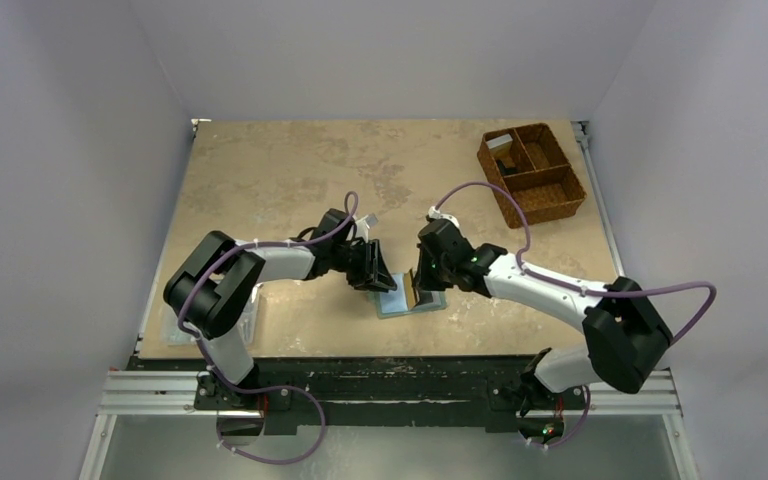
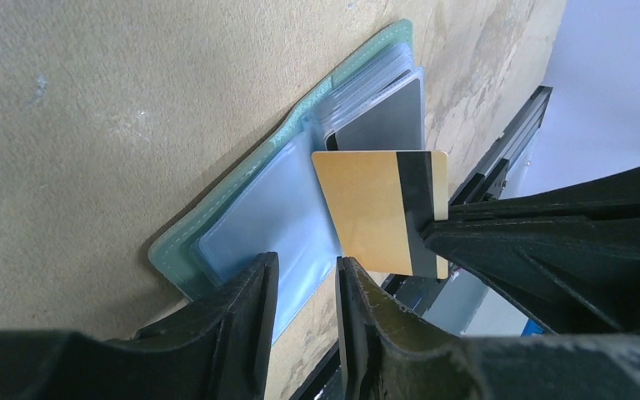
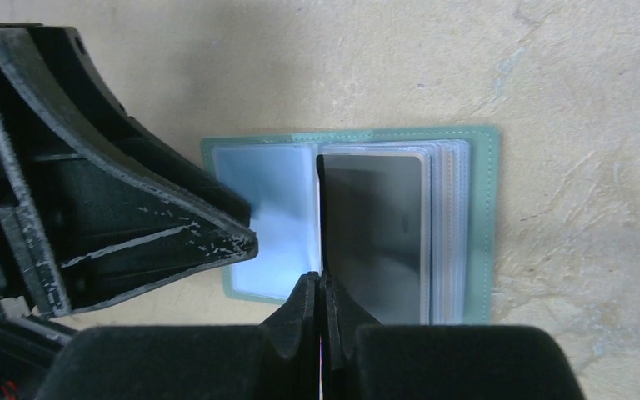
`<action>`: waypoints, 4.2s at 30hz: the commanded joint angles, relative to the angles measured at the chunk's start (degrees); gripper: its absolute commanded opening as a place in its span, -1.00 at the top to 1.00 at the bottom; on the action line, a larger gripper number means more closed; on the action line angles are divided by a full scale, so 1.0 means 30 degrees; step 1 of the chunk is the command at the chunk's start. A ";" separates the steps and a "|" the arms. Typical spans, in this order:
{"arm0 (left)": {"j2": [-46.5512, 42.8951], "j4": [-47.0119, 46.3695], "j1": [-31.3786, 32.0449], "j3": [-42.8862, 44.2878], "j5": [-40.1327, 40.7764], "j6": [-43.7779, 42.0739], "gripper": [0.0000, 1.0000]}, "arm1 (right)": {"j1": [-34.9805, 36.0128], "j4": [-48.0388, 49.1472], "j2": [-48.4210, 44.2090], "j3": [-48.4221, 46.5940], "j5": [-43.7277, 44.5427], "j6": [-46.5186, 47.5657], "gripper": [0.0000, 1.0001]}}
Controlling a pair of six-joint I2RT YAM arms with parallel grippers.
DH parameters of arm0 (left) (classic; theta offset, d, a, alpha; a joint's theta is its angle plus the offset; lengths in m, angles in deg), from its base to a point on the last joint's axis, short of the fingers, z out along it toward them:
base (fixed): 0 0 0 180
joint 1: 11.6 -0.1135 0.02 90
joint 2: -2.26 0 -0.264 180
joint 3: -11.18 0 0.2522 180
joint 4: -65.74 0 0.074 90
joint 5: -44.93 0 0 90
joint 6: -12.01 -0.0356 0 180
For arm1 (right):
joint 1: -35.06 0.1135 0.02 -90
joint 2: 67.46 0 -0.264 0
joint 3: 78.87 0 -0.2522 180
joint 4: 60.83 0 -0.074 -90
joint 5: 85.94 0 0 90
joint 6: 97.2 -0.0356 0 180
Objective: Put the credit cards into the card holder
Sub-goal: Insert the credit card into the card holder, then close the card holder at the center of the board.
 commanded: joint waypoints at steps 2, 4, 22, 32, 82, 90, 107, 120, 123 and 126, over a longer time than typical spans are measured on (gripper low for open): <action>0.0083 -0.0636 -0.0011 -0.0272 0.0192 -0.0038 0.32 | -0.1464 0.3407 -0.1403 0.1932 -0.2307 -0.0190 1.00; 0.0104 -0.0598 -0.0041 -0.0396 0.0238 -0.0099 0.34 | -0.2008 0.4038 -0.1702 0.2410 -0.2534 -0.0057 1.00; 0.0063 -0.0590 -0.0066 -0.0915 0.0458 -0.0265 0.53 | -0.2295 0.6889 -0.0378 0.4289 -0.3410 0.0917 1.00; 0.0026 -0.0720 -0.0076 -0.1113 0.0489 -0.0225 0.57 | -0.2365 0.7825 -0.0521 0.5297 -0.4376 -0.0542 1.00; -0.2019 0.3217 -0.0553 -0.0804 0.2148 -0.2547 0.46 | -0.3590 0.4359 0.1384 0.3066 -0.6258 0.4927 0.24; -0.1288 0.2147 -0.0555 -0.1589 0.1913 -0.2194 0.64 | -0.2271 0.5014 0.2478 0.2490 -0.6869 0.4896 0.37; -0.2256 0.3186 -0.0553 -0.1141 0.2309 -0.2768 0.30 | -0.2243 0.5272 0.1540 0.1797 -0.8302 0.5221 0.05; -0.5309 0.9414 -0.0583 0.0825 0.6138 -0.5753 -0.55 | -0.5782 0.3392 -0.0070 0.2557 -0.6528 0.6360 -0.43; -0.4800 0.9832 -0.0587 0.0830 0.6352 -0.6060 -0.56 | -0.6114 0.3660 0.0279 0.2851 -0.6837 0.6286 -0.44; -0.4278 0.9904 -0.0583 0.0535 0.6161 -0.6170 -0.55 | -0.6339 0.3968 0.0123 0.3220 -0.7114 0.6099 -0.44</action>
